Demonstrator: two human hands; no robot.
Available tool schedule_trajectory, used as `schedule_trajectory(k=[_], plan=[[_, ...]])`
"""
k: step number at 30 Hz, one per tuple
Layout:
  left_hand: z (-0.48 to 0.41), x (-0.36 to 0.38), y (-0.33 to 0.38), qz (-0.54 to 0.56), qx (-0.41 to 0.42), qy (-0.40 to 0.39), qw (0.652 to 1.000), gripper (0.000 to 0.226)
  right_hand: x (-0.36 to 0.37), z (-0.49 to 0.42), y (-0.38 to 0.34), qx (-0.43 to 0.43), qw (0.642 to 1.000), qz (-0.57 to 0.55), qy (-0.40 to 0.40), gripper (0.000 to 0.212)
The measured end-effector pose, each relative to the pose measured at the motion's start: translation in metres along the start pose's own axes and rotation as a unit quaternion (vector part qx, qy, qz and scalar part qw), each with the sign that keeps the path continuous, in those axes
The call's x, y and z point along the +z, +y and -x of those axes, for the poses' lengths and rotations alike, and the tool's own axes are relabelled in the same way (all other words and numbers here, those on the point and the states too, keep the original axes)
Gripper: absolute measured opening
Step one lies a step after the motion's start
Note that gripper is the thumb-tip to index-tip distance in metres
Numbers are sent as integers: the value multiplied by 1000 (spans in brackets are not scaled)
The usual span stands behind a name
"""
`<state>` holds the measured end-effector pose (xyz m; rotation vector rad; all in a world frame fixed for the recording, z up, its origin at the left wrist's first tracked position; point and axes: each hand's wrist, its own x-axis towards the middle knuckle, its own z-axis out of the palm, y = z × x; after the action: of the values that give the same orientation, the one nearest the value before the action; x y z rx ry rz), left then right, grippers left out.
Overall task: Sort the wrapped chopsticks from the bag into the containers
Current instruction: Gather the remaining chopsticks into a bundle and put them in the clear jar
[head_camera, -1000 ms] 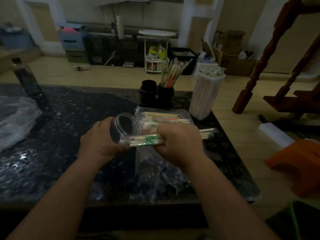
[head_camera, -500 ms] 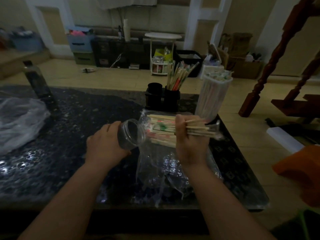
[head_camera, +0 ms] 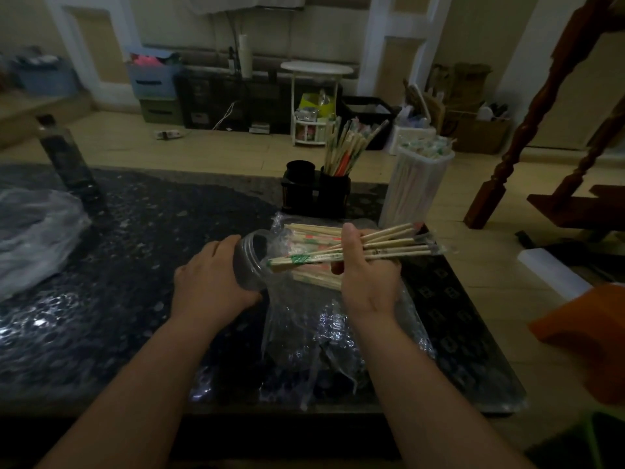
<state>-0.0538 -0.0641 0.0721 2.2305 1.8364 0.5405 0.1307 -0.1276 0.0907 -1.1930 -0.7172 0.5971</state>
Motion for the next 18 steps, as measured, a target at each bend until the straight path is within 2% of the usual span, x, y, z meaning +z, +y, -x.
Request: schedule_trajectory(k=[2,4,7,9,12,15,16,18], plan=[[0,-2,2,30,6,-1,1000,94,3,1,5,47,991,60,-107,13],[1,-3,3,30,15,2,999,94,5,0,13,97,982,55,-155,29],[3,-5,4,18,23,8,1000,94,8,-5,15,90,993,-16,-72,15],[5,-6,5,20,32,15,999,94,6,-8,14,62,997,1,-46,14],[7,-7,4,-14,54,23,998,97,5,-3,12,94,989,29,-109,11],[8,-9,2,7,35,15,999,101,-2,-5,13,161,976,9,-149,34],[8,-10,2,16,26,14,999,102,-5,-7,13,164,973,25,-162,36],[7,-13,1,24,5,12,1000,104,-12,-9,10,165,965,74,-189,25]])
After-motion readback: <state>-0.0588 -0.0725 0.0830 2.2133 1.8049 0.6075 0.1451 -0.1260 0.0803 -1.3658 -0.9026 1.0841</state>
